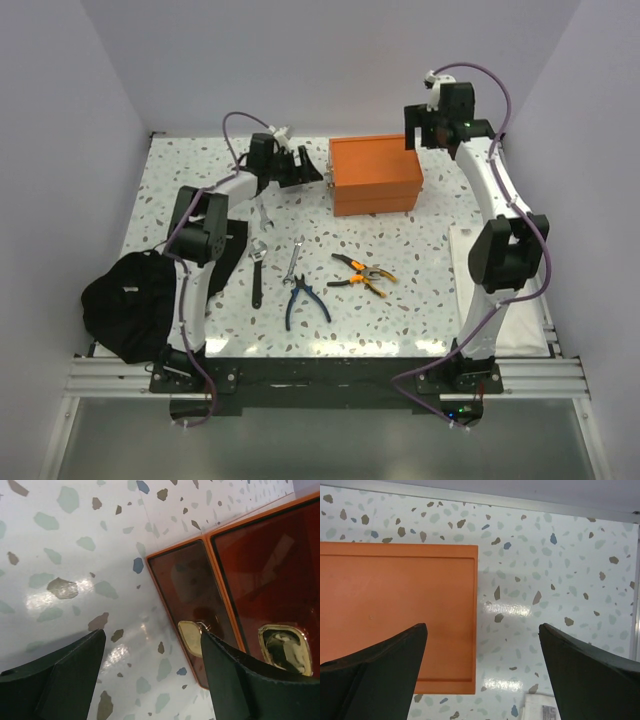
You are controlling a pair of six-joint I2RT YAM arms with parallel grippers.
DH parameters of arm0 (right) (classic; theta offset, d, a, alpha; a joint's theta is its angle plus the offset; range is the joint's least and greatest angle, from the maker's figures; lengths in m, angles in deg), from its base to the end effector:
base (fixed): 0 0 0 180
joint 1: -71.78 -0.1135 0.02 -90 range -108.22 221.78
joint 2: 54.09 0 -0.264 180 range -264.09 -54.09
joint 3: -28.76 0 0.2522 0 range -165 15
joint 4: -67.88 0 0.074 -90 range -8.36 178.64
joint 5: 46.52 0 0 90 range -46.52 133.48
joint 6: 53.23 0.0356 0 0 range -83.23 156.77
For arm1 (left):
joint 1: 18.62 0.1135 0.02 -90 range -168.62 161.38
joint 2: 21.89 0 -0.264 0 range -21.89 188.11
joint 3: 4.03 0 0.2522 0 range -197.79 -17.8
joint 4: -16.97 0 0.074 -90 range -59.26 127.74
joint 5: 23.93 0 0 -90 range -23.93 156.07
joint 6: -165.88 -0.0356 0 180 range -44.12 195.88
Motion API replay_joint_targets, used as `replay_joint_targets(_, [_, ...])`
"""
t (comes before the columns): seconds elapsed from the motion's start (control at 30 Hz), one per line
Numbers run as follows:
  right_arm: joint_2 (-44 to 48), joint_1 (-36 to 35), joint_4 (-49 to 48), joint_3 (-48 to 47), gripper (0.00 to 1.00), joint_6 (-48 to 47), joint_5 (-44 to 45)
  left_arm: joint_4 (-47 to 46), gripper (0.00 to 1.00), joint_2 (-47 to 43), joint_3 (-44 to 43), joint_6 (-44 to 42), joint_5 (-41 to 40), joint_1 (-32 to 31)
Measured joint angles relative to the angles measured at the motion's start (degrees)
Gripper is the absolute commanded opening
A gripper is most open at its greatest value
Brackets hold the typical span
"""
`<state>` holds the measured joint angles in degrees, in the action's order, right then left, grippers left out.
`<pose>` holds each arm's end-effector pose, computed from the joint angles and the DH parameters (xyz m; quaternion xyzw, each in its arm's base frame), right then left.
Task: Sort the tools into containers
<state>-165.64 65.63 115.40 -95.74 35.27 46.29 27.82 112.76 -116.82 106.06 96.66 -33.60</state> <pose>0.4505 0.0468 0.3534 -0.0477 0.8838 -0.0028 0.4654 0.5050 -0.1539 0.1509 0.0134 0.8558 -0.3913 0.3381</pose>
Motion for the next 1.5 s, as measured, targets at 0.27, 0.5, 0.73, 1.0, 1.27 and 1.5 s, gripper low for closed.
replay_joint_targets(0.27, [-2.2,0.0,0.5,0.5,0.96,2.8,-0.7,2.9,0.81,0.5,-2.4,0.7,-8.4,-4.4])
replay_joint_targets(0.5, [-2.2,-1.9,0.4,3.1,0.95,1.0,2.2,7.7,0.81,0.6,-4.4,0.7,-16.3,-5.8])
replay_joint_targets(0.73, [-2.2,-4.6,-0.2,6.0,0.98,-0.3,9.1,9.8,0.81,-3.2,-0.7,-0.6,-22.1,-5.4])
replay_joint_targets(1.0, [-0.8,-1.5,-3.8,9.5,0.98,1.2,12.8,14.6,0.81,-8.0,3.3,-6.0,-25.1,-1.0])
replay_joint_targets(1.27, [-0.8,3.1,-5.1,10.1,0.98,3.0,10.1,16.0,0.80,-8.7,3.4,-9.1,-25.6,-0.7])
replay_joint_targets(1.5, [-0.9,5.5,-5.7,10.1,0.98,2.4,9.9,17.3,0.80,-9.3,3.3,-12.4,-26.6,-0.7])
